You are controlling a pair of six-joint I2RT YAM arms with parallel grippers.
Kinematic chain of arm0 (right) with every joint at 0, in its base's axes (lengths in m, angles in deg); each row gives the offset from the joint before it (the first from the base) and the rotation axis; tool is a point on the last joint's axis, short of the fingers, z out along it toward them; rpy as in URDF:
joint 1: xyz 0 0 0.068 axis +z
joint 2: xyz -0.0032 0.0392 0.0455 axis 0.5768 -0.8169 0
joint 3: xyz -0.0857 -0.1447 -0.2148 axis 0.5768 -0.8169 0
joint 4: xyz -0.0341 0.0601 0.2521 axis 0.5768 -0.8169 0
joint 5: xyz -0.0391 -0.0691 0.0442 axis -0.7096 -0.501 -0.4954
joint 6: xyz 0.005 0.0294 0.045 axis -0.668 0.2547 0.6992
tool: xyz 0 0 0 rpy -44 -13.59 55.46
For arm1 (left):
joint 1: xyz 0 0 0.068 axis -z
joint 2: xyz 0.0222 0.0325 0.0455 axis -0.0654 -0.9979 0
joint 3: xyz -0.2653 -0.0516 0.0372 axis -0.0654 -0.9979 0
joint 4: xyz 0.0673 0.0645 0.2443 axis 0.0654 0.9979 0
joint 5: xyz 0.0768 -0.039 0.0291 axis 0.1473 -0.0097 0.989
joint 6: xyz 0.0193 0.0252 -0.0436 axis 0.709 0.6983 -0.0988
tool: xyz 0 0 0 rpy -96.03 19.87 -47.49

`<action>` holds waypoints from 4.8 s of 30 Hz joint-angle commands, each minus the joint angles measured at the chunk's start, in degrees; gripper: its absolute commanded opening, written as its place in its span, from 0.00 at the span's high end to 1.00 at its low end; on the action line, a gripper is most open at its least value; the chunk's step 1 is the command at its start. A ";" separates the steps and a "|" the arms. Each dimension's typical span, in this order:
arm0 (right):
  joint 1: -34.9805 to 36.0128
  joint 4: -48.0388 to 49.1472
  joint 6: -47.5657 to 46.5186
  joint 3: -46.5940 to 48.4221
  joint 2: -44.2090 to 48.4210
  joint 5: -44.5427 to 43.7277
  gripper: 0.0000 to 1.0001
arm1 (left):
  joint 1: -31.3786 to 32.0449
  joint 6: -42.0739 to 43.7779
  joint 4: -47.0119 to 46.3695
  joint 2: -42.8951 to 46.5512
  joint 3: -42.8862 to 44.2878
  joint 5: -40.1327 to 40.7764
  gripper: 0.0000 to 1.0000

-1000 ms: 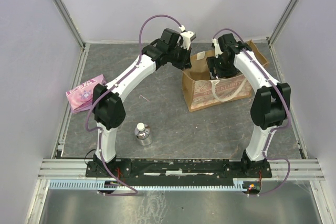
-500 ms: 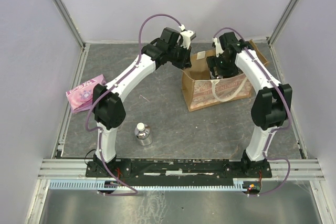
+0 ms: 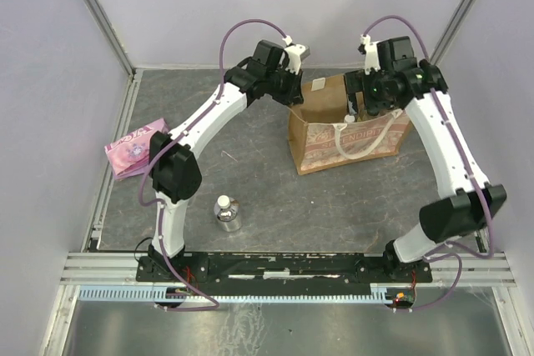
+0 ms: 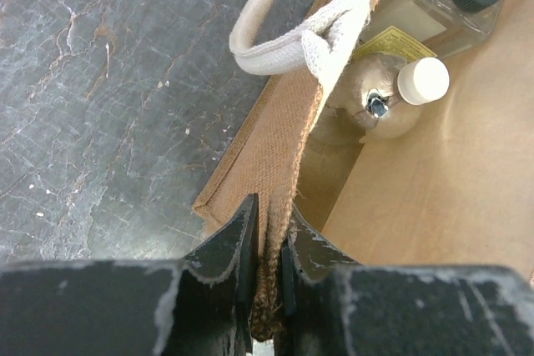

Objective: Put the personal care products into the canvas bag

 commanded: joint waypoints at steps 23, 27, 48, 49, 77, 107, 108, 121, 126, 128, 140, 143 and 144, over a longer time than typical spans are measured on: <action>29.64 -0.97 4.91 -9.99 19.77 -5.76 0.00 | -5.86 0.34 -2.79 2.99 -1.05 -7.72 0.81; 36.28 1.87 4.64 -12.78 19.21 -5.57 0.00 | -5.90 -0.03 -2.83 3.37 -0.71 -8.57 0.73; 53.39 4.21 -1.62 -7.58 4.27 -3.16 0.00 | -10.59 -15.89 -13.12 9.49 -1.53 -20.84 0.01; 53.77 4.03 -2.28 -6.74 3.47 -2.84 0.00 | -12.05 -17.61 -14.46 9.63 -1.93 -21.87 0.01; 57.67 -10.43 -10.91 22.44 -26.77 9.99 0.00 | -20.42 -3.54 2.08 29.59 -9.02 -6.04 0.00; 60.38 -2.93 -6.79 22.12 -39.17 3.81 0.03 | -20.48 0.23 4.20 33.84 -13.23 -5.79 0.00; 60.47 -3.14 -6.78 22.13 -39.35 3.55 0.05 | -20.43 0.51 4.34 33.94 -13.30 -5.68 0.00; 60.83 -6.20 -7.31 20.56 -39.60 -0.38 0.44 | -20.48 0.91 4.07 34.01 -13.67 -5.71 0.00; 60.77 -5.40 -7.42 19.41 -38.54 -3.70 0.65 | -20.50 0.72 3.79 33.69 -13.67 -5.72 0.00; 60.72 -4.80 -7.13 18.76 -38.02 -5.05 0.72 | -20.49 0.66 3.70 33.48 -13.58 -5.73 0.00; 55.16 1.07 -0.46 10.62 -26.36 -3.59 1.00 | -20.59 0.37 3.01 31.96 -12.41 -5.61 0.00; 53.69 0.18 0.82 10.44 -22.90 -4.78 1.00 | -20.56 0.24 2.34 31.09 -12.18 -6.41 0.00; 53.05 -0.25 1.37 10.54 -21.76 -5.02 1.00 | -20.52 0.39 1.96 30.81 -12.39 -6.85 0.00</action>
